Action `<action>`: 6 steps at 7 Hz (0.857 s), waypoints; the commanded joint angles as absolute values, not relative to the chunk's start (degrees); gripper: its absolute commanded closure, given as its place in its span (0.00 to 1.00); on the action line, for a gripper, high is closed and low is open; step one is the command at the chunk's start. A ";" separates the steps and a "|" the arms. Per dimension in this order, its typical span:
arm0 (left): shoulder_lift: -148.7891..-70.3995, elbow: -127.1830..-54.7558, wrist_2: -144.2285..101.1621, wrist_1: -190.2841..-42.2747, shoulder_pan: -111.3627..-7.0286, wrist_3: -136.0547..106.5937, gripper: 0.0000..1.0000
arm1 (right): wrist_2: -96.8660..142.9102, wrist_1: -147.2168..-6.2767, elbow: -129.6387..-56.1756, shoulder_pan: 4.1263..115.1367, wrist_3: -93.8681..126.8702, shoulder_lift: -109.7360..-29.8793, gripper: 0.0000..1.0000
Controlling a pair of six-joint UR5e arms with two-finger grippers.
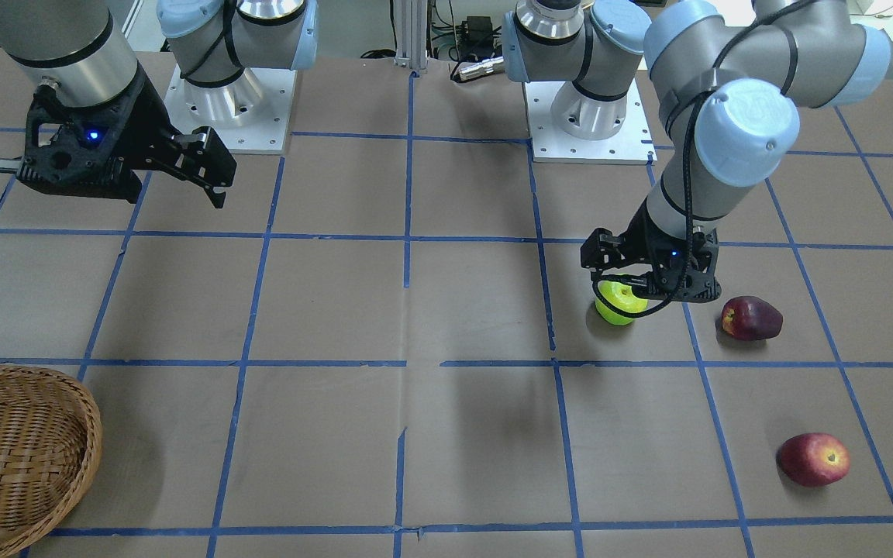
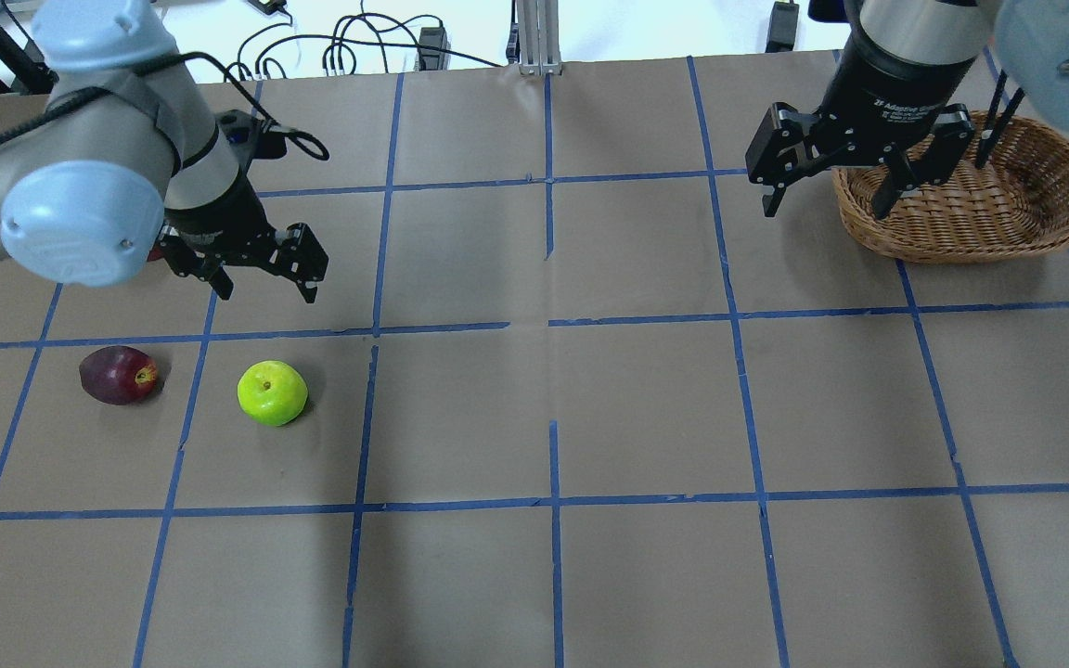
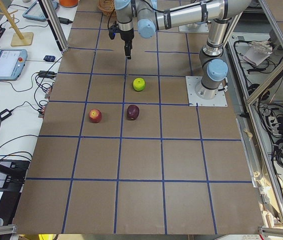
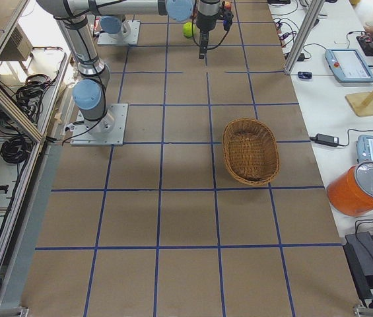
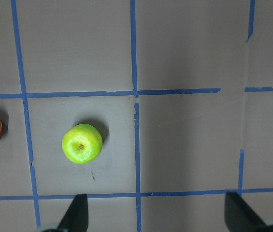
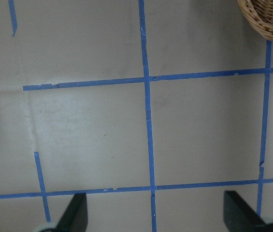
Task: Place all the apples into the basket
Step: 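Lower the left gripper onto the green apple and grasp it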
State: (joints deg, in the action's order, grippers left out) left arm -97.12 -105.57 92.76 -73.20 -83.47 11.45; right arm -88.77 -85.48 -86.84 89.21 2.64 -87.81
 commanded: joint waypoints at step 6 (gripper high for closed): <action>-103.53 -122.61 93.16 -48.69 -79.19 18.55 0.00 | -88.77 -85.34 -86.92 89.21 2.64 -87.80 0.00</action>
